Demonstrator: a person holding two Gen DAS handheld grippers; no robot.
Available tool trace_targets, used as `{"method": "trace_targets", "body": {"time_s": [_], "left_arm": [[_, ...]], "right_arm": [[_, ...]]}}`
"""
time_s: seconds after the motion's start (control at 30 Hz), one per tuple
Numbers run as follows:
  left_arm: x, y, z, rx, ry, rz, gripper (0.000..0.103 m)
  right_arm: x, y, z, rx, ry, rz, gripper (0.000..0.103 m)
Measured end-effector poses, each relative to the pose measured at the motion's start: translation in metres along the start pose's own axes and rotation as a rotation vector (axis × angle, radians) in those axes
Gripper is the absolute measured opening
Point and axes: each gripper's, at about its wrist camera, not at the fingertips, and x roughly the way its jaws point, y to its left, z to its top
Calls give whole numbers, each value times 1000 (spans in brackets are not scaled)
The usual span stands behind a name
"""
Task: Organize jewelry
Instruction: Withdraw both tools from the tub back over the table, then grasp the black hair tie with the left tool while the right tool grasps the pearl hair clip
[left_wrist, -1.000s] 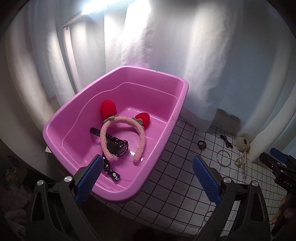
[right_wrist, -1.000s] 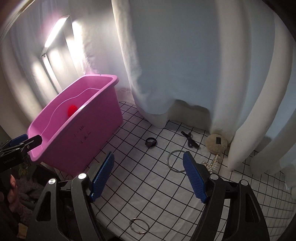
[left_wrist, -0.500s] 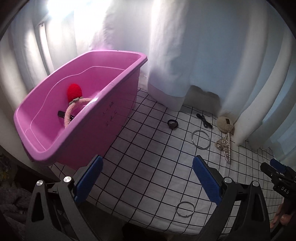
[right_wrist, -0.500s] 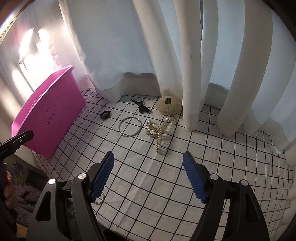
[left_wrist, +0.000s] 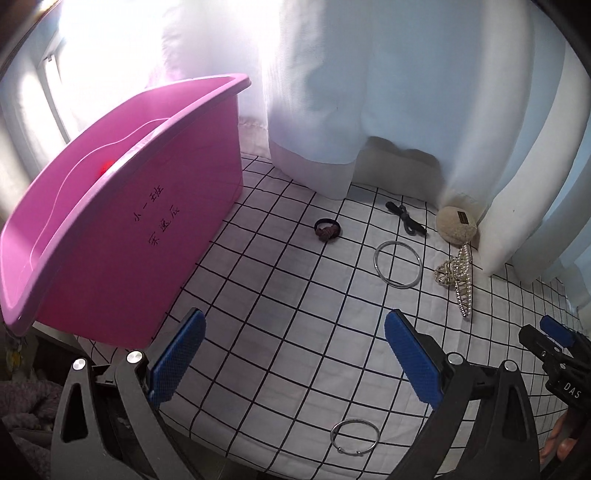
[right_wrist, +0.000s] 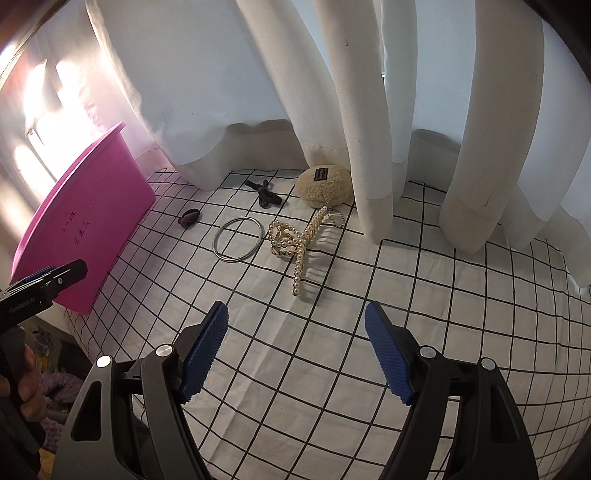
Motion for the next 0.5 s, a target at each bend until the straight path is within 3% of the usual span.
{"method": "trace_targets", "body": {"time_s": [0.5], "left_arm": [[114, -10, 45, 121, 49, -45, 96]], "right_arm": [[83, 3, 22, 107, 33, -86, 73]]}}
